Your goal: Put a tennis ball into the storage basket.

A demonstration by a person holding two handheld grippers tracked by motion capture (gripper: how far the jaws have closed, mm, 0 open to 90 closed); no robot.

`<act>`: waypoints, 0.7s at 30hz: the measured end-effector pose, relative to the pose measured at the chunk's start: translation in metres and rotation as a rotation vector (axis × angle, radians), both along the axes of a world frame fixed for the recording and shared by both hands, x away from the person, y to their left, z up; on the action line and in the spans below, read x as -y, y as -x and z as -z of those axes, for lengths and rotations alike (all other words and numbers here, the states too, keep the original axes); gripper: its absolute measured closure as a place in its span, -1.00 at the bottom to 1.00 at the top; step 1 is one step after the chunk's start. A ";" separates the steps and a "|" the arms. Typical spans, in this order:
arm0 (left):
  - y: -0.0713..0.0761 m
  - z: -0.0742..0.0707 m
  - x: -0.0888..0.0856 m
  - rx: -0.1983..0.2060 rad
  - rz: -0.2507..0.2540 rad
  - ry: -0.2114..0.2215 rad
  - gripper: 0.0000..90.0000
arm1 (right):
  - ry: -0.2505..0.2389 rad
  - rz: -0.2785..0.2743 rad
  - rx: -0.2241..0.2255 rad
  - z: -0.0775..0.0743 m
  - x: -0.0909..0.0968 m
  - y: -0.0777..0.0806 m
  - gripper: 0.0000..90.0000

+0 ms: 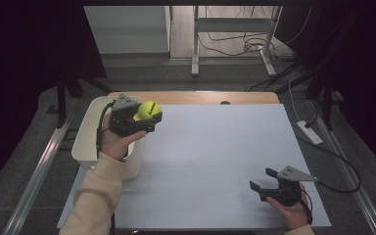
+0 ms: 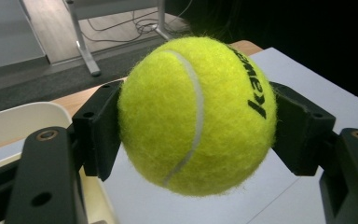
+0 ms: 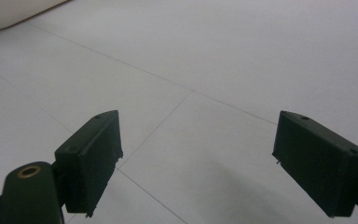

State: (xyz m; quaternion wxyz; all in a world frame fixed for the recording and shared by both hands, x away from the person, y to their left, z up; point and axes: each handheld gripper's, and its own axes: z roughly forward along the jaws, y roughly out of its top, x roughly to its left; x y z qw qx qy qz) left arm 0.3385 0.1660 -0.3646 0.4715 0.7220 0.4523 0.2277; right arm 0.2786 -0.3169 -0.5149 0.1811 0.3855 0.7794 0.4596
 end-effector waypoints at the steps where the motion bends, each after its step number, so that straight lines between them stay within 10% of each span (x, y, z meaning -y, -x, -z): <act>1: 0.000 0.000 -0.002 -0.001 -0.005 0.001 -0.39 | 0.000 0.000 0.001 0.000 0.000 0.000 -0.67; 21: -0.001 0.001 -0.026 -0.009 -0.068 -0.006 -0.39 | 0.000 0.002 0.002 0.000 0.000 0.000 -0.67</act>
